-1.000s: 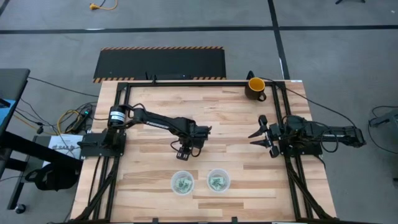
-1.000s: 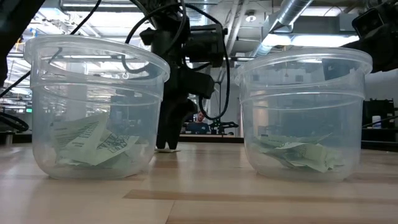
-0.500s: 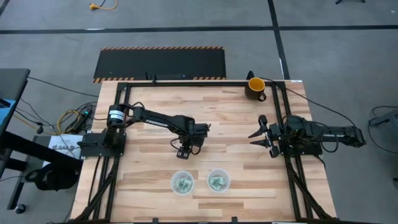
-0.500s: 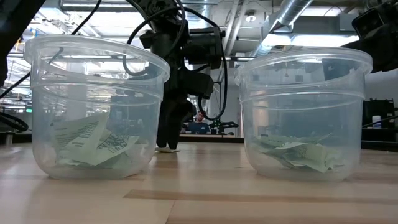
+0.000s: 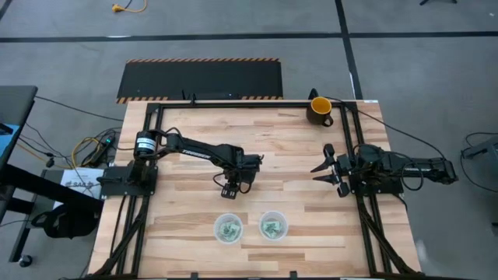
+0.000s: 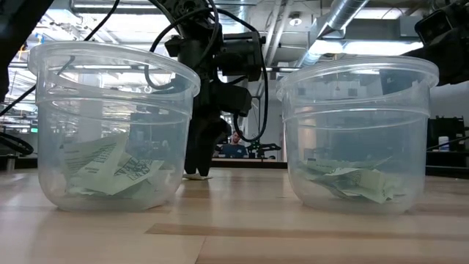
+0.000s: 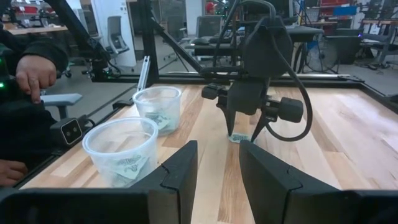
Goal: Pick and place Stevia / Truvia into bins
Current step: Put the white stevia pack into the left transparent basket
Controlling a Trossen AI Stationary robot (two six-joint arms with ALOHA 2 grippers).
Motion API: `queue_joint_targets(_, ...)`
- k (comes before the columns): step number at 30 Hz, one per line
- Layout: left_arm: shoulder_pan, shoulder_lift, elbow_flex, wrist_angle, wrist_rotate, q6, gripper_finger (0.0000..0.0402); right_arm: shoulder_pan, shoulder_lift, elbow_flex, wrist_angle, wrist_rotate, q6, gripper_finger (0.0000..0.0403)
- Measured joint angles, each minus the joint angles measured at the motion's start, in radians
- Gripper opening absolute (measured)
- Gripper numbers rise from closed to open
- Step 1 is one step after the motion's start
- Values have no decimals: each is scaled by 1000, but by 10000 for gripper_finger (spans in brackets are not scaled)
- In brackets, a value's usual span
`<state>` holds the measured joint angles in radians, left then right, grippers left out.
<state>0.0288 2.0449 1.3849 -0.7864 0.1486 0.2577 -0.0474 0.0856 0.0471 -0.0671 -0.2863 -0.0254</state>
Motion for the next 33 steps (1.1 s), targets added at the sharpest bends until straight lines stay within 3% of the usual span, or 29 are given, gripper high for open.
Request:
queue_joint_targets(17, 7, -4, -45, 68, 20, 18, 204, 0, 0, 0, 0, 0, 0, 113)
queue_joint_targets(33, 11, -1, -46, 88, 68, 42, 31, 0, 0, 0, 0, 0, 0, 113)
